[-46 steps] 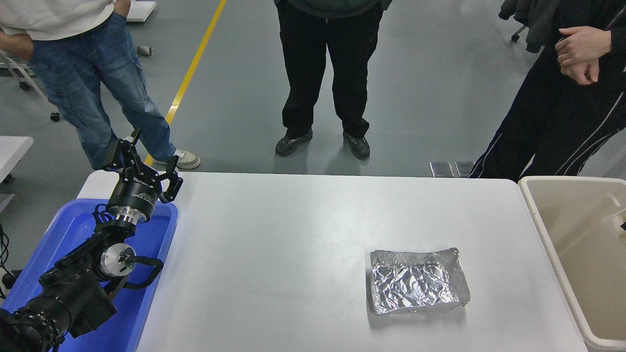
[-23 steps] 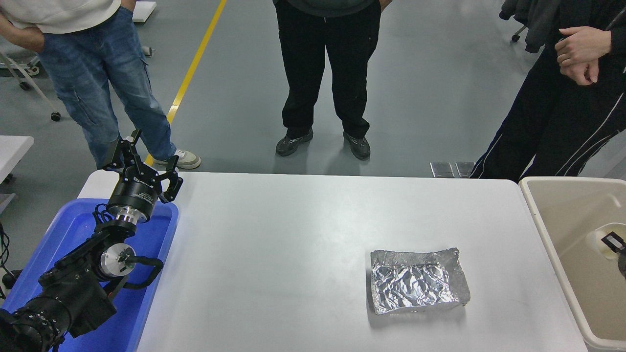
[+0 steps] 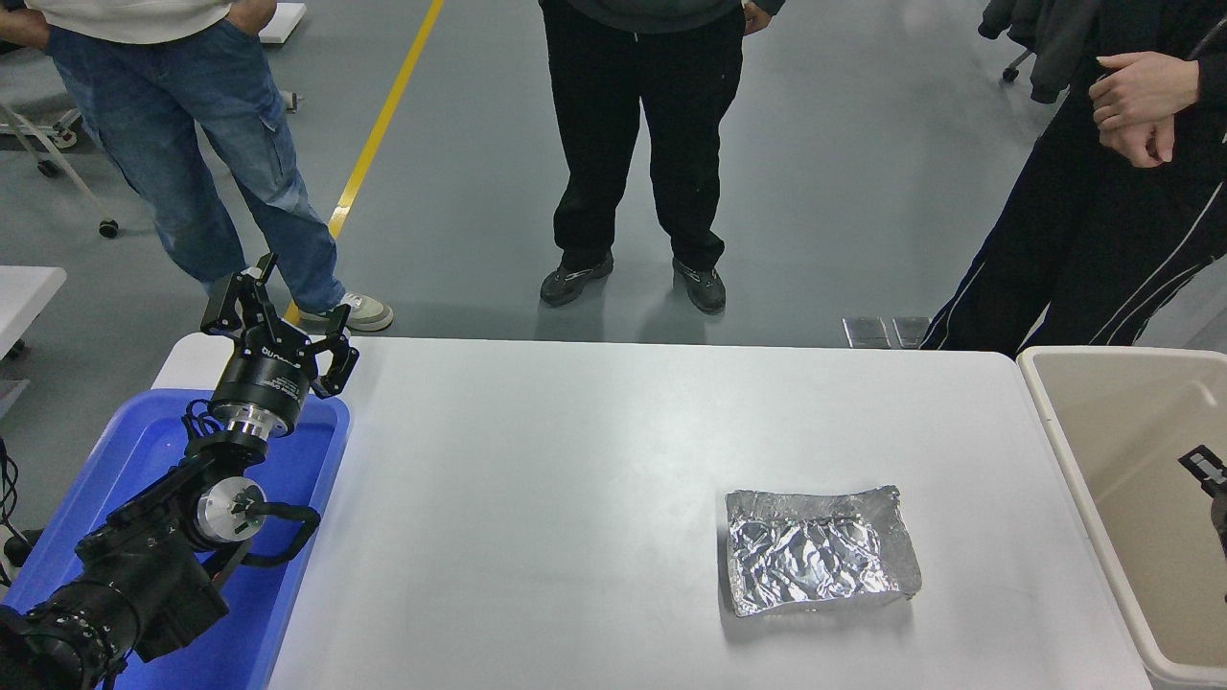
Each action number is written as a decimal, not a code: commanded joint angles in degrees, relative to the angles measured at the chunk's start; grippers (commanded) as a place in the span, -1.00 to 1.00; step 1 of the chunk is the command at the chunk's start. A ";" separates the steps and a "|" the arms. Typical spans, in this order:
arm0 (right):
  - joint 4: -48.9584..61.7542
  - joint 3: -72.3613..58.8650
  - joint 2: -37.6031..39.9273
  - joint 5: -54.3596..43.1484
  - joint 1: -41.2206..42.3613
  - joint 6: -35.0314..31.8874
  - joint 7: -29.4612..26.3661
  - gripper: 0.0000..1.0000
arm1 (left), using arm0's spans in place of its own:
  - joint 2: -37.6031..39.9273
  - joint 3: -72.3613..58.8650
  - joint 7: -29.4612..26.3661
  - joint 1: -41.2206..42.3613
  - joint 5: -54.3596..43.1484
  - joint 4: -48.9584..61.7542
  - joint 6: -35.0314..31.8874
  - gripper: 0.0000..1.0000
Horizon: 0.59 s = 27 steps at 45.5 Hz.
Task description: Dispose of the paper cup in the dustbin
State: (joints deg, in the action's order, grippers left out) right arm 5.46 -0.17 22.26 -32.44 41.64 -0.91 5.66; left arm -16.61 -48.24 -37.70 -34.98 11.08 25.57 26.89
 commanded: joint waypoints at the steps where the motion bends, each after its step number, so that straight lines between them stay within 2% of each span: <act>1: -3.44 7.01 1.99 9.22 4.58 0.20 0.22 0.95 | 0.00 -0.01 0.00 0.00 -0.01 -0.08 0.00 1.00; 5: -5.46 12.90 4.10 13.54 7.13 0.12 0.22 0.98 | 0.00 -0.01 0.00 0.00 -0.01 0.00 0.00 1.00; 15: -13.10 17.04 9.81 13.81 14.34 -0.50 0.14 0.98 | 0.00 -0.01 0.00 0.00 -0.01 0.00 0.00 1.00; 27: -31.47 19.06 17.73 14.25 19.27 -0.85 0.31 1.00 | 0.00 -0.01 0.00 0.00 -0.01 0.00 0.00 1.00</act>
State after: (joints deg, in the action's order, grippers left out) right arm -12.54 15.48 33.78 -19.47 56.20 -1.49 5.83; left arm -16.61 -48.26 -37.71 -34.98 11.08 25.55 26.89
